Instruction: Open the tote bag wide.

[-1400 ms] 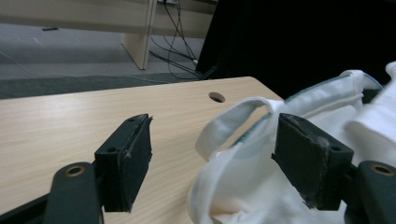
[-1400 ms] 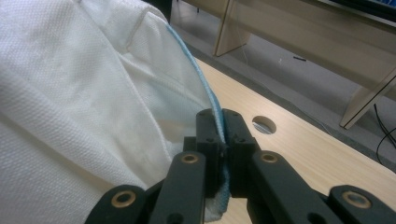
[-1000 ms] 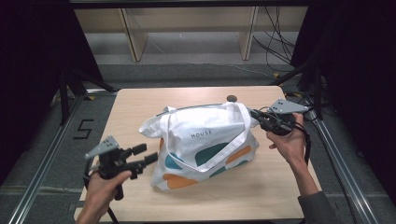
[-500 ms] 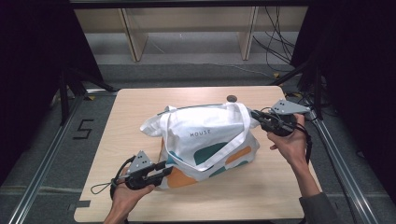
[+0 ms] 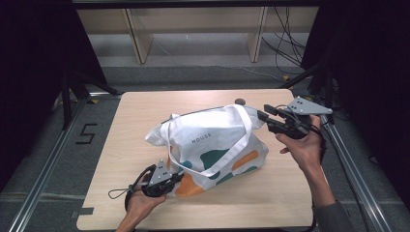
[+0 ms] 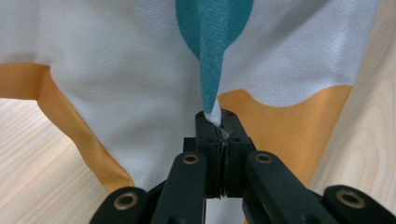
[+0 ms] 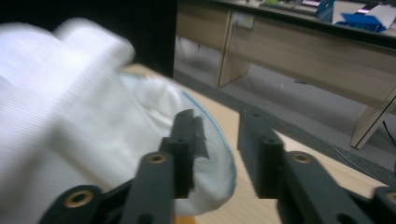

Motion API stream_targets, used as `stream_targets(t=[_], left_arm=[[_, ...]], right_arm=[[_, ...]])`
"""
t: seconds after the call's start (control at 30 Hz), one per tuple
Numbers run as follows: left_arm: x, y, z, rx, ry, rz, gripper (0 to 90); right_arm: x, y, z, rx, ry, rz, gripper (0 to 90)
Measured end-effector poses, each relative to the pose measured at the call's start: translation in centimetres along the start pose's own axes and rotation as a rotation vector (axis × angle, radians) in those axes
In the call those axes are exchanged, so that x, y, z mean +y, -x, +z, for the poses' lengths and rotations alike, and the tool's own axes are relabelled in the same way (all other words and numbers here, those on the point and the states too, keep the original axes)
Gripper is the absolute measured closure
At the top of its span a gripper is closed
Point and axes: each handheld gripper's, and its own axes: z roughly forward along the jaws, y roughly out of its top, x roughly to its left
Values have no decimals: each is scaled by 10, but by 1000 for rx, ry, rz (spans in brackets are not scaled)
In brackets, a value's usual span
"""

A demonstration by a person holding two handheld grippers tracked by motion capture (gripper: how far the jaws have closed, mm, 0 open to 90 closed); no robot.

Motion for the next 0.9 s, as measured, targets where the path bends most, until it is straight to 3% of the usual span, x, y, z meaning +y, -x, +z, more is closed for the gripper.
stream_targets(t=[0.03,0.07,0.17,0.2,0.23,0.27,0.3,0.33,0.37,0.4,0.43,0.5,0.53,0.57,0.6,0.63,0.7,0.73,0.8,0.9], left_arm=[[0,0,0,3,2,-2,878],[1,-1,-1,1,-13,21,878],[1,0,-1,9,-12,13,877],[1,0,-1,9,-12,13,877],[0,2,0,9,0,-12,876],[1,1,0,5,-4,-10,876],[1,1,0,5,-4,-10,876],[0,2,0,8,1,-14,876],[0,2,0,8,1,-14,876],[0,2,0,9,-3,-13,875],[0,2,0,6,-1,-20,875],[0,-1,-1,1,-8,17,874],[0,-1,-1,3,-8,15,874],[0,0,-1,0,1,1,873],[-1,1,1,0,14,-41,872],[0,-1,0,-2,-1,-7,872],[0,0,0,-5,-10,-26,872],[0,0,1,2,-13,-15,873],[0,1,2,9,-4,-34,874],[0,0,2,2,-13,-24,874]], right_arm=[[0,0,0,0,0,0,621],[9,-2,-10,13,50,-18,573],[21,-13,-23,64,88,12,554],[23,-17,-25,89,77,21,546],[23,-17,-25,89,77,21,546],[25,-26,-23,120,65,12,519],[25,-26,-23,120,65,12,519],[25,-33,-18,151,27,21,479],[25,-33,-18,151,27,21,479],[23,-38,-10,147,-17,48,440],[21,-38,-6,158,-38,46,440],[18,-37,4,181,-76,46,435],[17,-37,6,186,-105,70,480],[15,-36,8,212,-99,67,618],[14,-36,7,232,-57,49,667],[14,-35,5,210,-53,11,704],[14,-38,-1,221,-23,-9,830],[15,-38,-7,212,-18,-36,838],[17,-39,-16,220,12,-70,843],[15,-45,-27,215,17,-98,845]])
